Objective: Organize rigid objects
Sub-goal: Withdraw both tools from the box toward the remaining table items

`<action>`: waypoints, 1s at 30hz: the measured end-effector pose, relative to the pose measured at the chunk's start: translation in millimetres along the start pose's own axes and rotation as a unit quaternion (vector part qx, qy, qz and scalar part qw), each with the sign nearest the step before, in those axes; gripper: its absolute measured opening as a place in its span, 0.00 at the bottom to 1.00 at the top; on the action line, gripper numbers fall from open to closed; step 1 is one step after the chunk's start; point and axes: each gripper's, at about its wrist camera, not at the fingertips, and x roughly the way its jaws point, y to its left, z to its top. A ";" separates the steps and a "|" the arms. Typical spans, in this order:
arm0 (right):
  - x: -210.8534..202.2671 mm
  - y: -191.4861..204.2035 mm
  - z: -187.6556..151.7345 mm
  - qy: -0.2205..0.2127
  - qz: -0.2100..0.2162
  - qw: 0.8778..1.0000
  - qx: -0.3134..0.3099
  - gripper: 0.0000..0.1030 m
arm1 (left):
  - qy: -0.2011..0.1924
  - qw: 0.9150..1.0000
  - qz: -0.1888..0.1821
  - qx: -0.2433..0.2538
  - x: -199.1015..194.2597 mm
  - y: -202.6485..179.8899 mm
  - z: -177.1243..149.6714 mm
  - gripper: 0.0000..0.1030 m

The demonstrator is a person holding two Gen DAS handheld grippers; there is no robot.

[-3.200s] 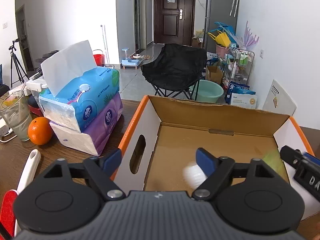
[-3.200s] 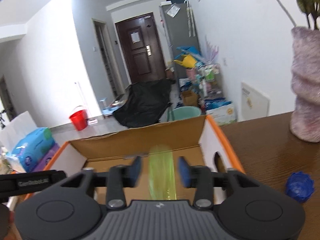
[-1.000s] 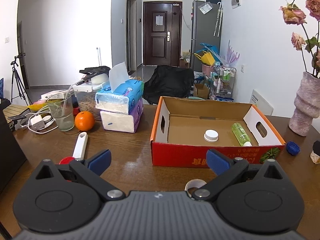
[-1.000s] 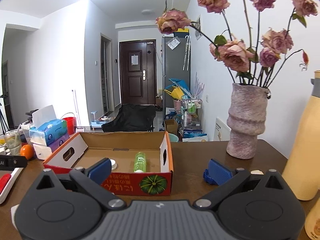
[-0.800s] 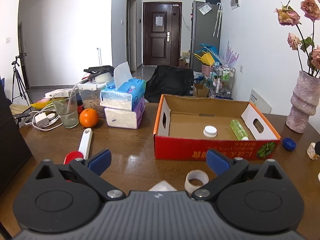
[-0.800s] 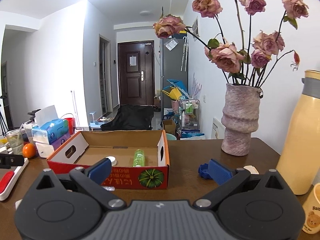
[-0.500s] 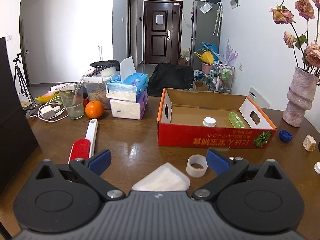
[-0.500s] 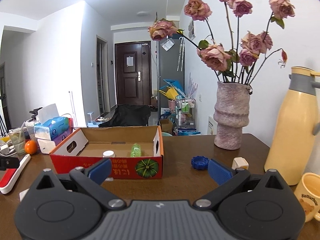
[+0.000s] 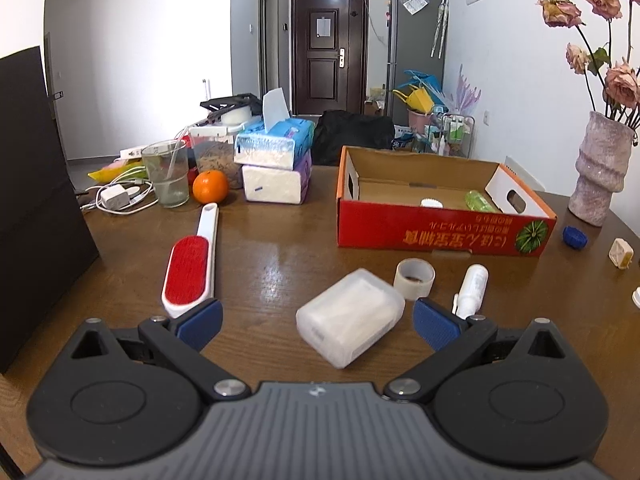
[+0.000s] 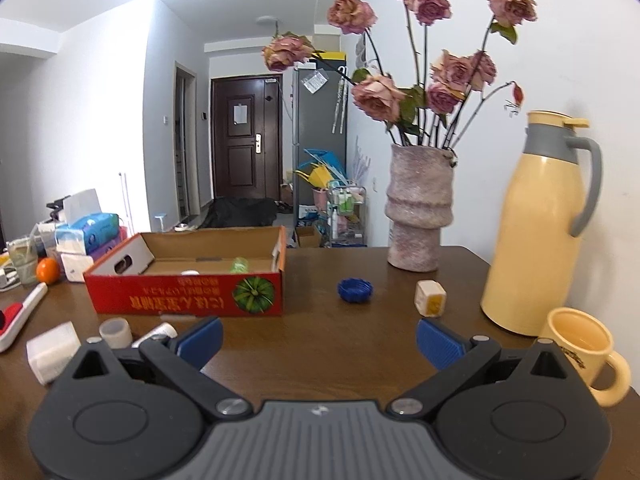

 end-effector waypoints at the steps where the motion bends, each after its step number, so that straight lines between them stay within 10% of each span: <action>1: -2.3 -2.6 -2.5 0.001 -0.002 1.000 -0.001 1.00 | 0.001 1.000 0.000 0.000 -0.8 1.2 -1.9 1.00; 30: 51.2 -105.2 -49.4 0.071 -0.051 0.996 -0.005 0.93 | 0.032 0.999 0.015 -0.006 13.2 2.9 -24.6 1.00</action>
